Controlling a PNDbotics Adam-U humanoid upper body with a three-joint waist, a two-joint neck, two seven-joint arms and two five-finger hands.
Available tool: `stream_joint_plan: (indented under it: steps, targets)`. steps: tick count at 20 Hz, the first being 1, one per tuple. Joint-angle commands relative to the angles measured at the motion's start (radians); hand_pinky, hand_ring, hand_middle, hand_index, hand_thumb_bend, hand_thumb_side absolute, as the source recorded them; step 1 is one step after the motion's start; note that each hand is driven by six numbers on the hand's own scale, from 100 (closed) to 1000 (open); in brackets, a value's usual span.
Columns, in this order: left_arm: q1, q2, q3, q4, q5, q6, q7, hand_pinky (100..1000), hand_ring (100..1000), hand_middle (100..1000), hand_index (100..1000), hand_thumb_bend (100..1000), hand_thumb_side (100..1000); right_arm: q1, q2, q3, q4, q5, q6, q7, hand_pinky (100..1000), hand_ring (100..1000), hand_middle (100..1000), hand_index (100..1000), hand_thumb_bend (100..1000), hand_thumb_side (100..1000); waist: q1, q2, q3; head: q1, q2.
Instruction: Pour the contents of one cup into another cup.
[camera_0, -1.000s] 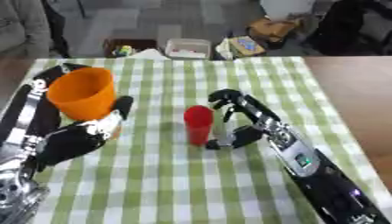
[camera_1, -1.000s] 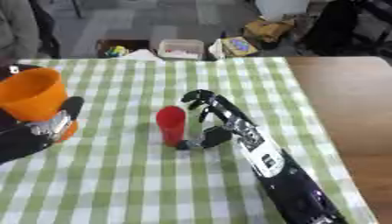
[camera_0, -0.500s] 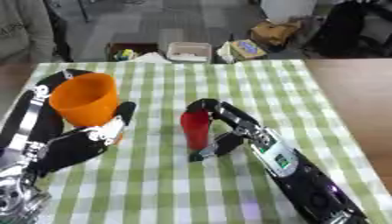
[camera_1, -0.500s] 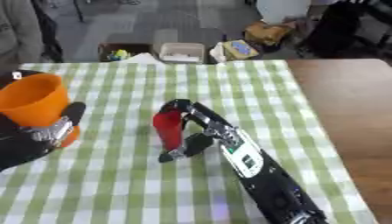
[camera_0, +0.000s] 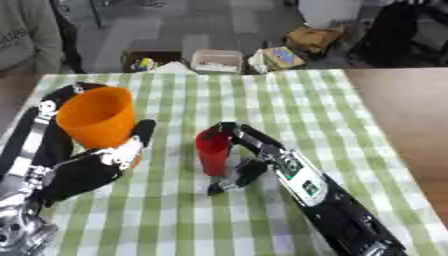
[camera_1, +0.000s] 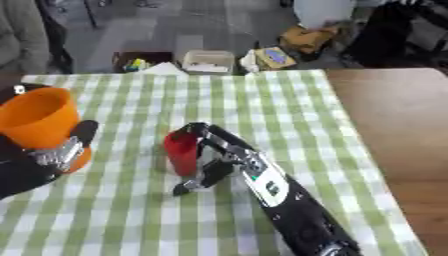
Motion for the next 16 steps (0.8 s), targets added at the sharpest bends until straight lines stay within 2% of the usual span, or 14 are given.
stream_joint_plan:
  steps: [1, 6, 16]
  targets:
    - [-0.017, 0.004, 0.005, -0.019, 0.006, 0.002, -0.001, 220, 338, 187, 554, 115, 100, -0.011, 0.007, 0.004, 0.011, 0.018, -0.002, -0.011, 485, 684, 766, 766, 838, 284, 0.001, -0.014, 0.003, -0.003, -0.010]
    - [-0.017, 0.006, 0.004, -0.019, 0.006, 0.004, 0.002, 220, 338, 187, 554, 114, 100, -0.014, 0.003, -0.002, -0.011, 0.010, 0.000, -0.037, 505, 730, 853, 833, 850, 289, -0.004, -0.014, 0.002, 0.001, -0.012]
    - [-0.015, 0.006, 0.002, -0.019, 0.006, 0.006, 0.002, 221, 339, 187, 554, 112, 100, -0.016, -0.004, -0.010, -0.040, -0.004, 0.014, -0.060, 502, 729, 852, 842, 855, 293, -0.004, -0.015, -0.001, 0.004, -0.014]
